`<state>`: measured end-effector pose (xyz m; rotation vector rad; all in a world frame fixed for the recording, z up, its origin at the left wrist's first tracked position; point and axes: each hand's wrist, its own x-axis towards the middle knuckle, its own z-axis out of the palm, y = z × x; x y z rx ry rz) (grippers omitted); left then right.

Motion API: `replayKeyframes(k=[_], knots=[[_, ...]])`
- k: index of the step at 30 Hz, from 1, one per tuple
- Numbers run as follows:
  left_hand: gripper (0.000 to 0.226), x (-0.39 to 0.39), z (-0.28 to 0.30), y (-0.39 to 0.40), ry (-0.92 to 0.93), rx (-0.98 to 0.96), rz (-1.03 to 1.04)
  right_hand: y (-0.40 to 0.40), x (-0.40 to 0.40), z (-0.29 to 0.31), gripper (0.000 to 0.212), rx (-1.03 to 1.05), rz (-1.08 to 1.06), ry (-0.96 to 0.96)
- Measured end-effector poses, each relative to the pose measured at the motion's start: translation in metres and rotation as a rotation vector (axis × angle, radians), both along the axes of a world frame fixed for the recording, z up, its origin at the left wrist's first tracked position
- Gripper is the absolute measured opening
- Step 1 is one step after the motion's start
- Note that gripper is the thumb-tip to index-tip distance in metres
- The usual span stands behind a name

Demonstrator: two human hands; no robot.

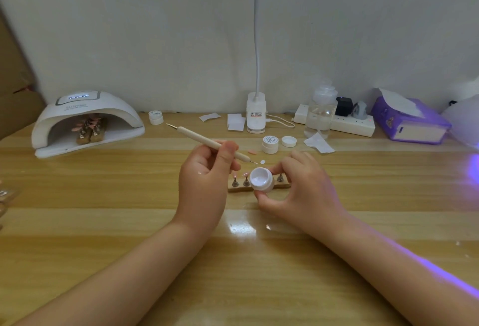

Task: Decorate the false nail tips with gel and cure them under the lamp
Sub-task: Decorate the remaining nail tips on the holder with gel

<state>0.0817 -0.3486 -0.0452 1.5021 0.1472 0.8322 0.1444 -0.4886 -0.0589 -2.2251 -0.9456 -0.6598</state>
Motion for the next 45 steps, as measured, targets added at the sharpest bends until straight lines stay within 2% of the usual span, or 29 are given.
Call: replayKeyframes(k=[4,7,10,19,25,31,41,45], knots=[[0.023,0.002,0.003,0.002,0.014,-0.174,-0.079,0.0,0.001,-0.001,0.031,0.014,0.006,0.018],[0.018,0.005,0.004,0.006,0.032,-0.305,-0.126,0.0,0.001,-0.001,0.03,0.026,0.013,0.039],[0.02,0.007,0.002,0.008,0.048,-0.359,-0.157,0.0,0.001,-0.001,0.031,0.031,0.015,0.045],[0.02,0.009,-0.005,0.013,-0.019,-0.28,-0.132,-0.008,0.01,0.004,0.03,0.053,-0.01,0.047],[0.018,0.01,-0.014,0.014,0.017,-0.267,-0.065,-0.032,0.045,0.007,0.026,0.095,-0.231,0.089],[0.016,0.01,-0.018,0.009,0.028,-0.241,-0.066,-0.053,0.069,-0.004,0.029,-0.051,-0.438,0.248],[0.018,0.009,-0.022,0.011,0.035,-0.207,-0.078,-0.053,0.071,-0.009,0.033,-0.163,-0.441,0.359],[0.018,0.009,-0.022,0.011,0.039,-0.212,-0.075,-0.05,0.071,-0.01,0.054,-0.259,-0.472,0.385]])
